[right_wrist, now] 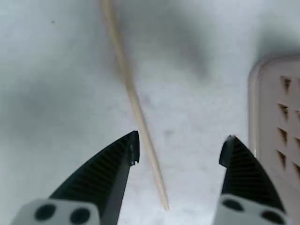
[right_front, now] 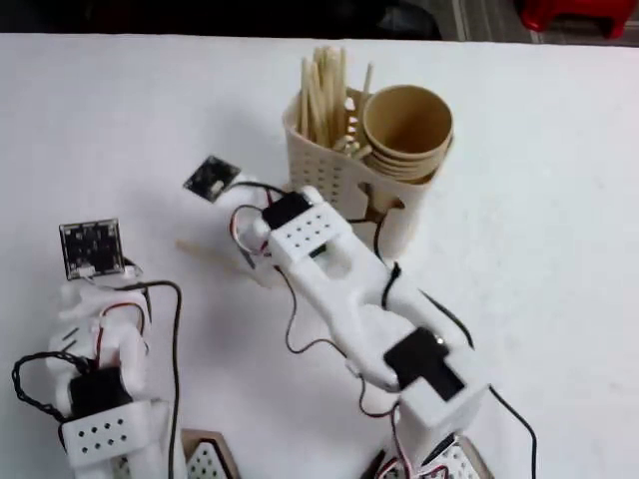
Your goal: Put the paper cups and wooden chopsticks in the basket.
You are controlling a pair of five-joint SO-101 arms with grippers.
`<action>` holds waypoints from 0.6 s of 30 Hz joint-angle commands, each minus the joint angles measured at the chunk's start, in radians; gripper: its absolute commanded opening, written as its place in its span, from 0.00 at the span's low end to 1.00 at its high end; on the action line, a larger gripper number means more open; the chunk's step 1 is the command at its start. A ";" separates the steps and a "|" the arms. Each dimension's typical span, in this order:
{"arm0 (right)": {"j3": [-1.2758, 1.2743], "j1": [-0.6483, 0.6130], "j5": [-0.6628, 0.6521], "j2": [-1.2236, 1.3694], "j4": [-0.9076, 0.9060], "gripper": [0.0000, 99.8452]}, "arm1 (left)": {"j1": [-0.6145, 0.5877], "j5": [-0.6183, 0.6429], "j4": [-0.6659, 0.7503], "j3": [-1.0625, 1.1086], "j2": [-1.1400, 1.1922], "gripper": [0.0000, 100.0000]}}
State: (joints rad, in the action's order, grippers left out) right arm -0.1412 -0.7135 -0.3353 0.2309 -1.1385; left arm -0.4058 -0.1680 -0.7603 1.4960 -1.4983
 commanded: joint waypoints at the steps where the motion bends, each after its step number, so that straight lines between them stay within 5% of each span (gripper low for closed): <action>1: 0.008 -0.022 0.003 0.025 0.038 0.28 | -0.008 -0.014 0.026 -0.003 -0.016 0.03; 12: 0.009 -0.073 0.003 0.143 0.099 0.27 | -0.008 -0.014 0.025 -0.003 -0.016 0.03; 18: 0.069 -0.059 0.003 0.200 0.081 0.03 | -0.008 -0.014 0.025 -0.003 -0.016 0.03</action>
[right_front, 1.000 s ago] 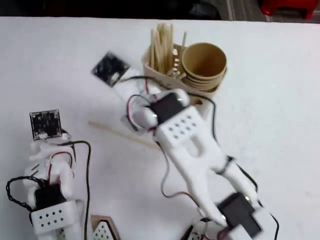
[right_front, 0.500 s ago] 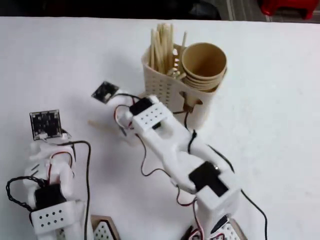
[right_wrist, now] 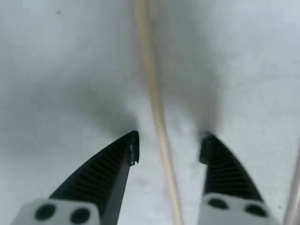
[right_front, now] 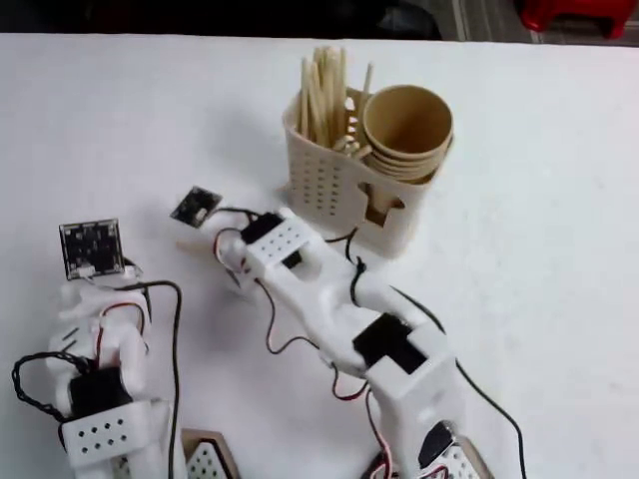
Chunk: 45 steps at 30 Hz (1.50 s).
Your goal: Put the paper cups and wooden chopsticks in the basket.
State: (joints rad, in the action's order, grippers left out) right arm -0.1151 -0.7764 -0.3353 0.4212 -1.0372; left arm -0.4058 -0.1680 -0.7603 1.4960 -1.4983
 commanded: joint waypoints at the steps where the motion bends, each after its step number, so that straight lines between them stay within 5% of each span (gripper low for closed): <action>1: 0.058 0.004 0.003 0.022 -0.033 0.01 | -0.008 -0.014 0.025 -0.003 -0.016 0.03; 10: 0.261 0.050 0.002 0.039 -0.269 0.02 | -0.008 -0.014 0.025 -0.003 -0.016 0.03; 22: 0.341 0.136 0.002 -0.363 -0.363 0.02 | -0.008 -0.014 0.026 -0.003 -0.016 0.03; 39: 0.331 0.168 0.012 -0.779 0.182 0.02 | -0.008 -0.014 0.026 -0.003 -0.016 0.03; 45: 0.120 0.291 0.112 -0.779 0.573 0.02 | -0.008 -0.014 0.026 -0.003 -0.016 0.03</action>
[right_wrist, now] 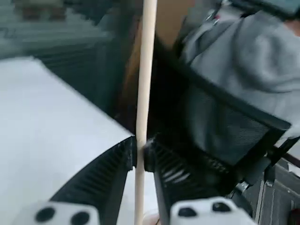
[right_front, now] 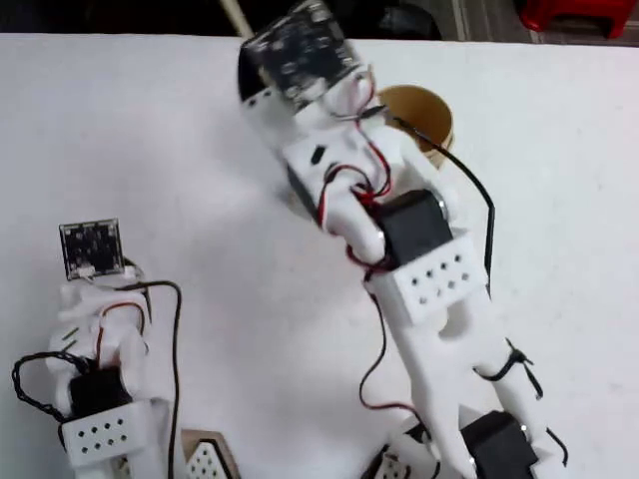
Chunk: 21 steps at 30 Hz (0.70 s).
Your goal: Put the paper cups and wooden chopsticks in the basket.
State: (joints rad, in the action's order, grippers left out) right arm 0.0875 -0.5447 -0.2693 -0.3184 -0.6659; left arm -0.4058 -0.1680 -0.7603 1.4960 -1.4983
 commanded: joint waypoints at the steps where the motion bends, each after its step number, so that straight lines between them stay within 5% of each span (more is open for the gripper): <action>1: -0.137 0.077 0.046 -0.039 0.266 0.02 | -0.008 -0.014 0.026 -0.003 -0.016 0.03; 8: -0.450 0.147 0.052 -0.038 0.578 0.02 | -0.008 -0.014 0.029 -0.003 -0.016 0.03; 14: -0.512 0.166 0.052 0.022 0.590 0.02 | -0.008 -0.014 0.032 0.003 -0.016 0.03; 19: -0.511 0.160 0.052 0.018 0.547 0.15 | -0.008 -0.014 0.032 0.005 -0.016 0.03; 21: -0.511 0.147 0.052 -0.053 0.486 0.10 | -0.008 -0.014 0.032 0.005 -0.016 0.03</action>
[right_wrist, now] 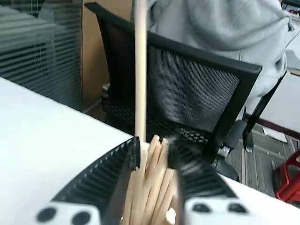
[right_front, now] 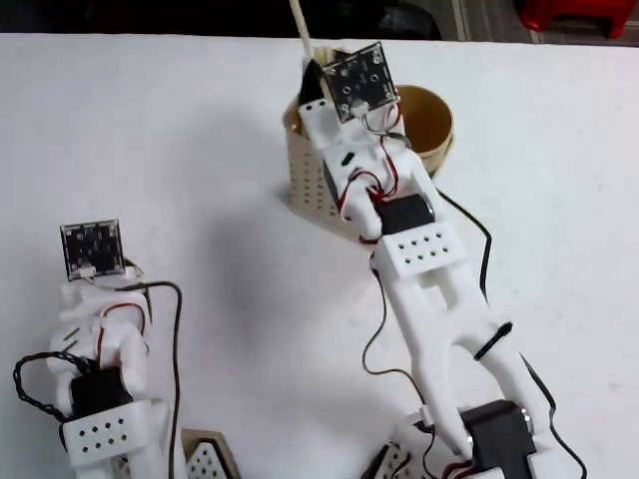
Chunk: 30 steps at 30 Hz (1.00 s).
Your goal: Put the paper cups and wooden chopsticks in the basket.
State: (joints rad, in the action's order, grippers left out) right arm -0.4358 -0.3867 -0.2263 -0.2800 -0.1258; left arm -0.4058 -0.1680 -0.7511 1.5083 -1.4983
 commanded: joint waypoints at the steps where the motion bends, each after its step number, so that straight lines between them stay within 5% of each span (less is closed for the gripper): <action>1: 0.011 -0.018 0.009 -0.133 -0.093 0.05 | -0.008 -0.014 0.023 -0.008 -0.016 0.03; 15: -0.008 -0.016 0.009 -0.558 -0.877 0.02 | -0.067 -0.003 -0.038 -0.014 -0.154 0.02; 19: -0.120 0.033 0.009 -0.622 -0.903 0.02 | -0.067 -0.002 -0.152 0.006 -0.326 0.02; 30: -0.575 0.122 0.009 -0.963 -0.839 0.02 | 0.050 -0.005 -0.143 0.023 -0.329 0.03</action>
State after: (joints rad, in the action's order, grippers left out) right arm -0.9421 -0.2839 -0.2263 -1.1377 -0.9866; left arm -0.4104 -0.1680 -0.8892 1.5374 -1.8159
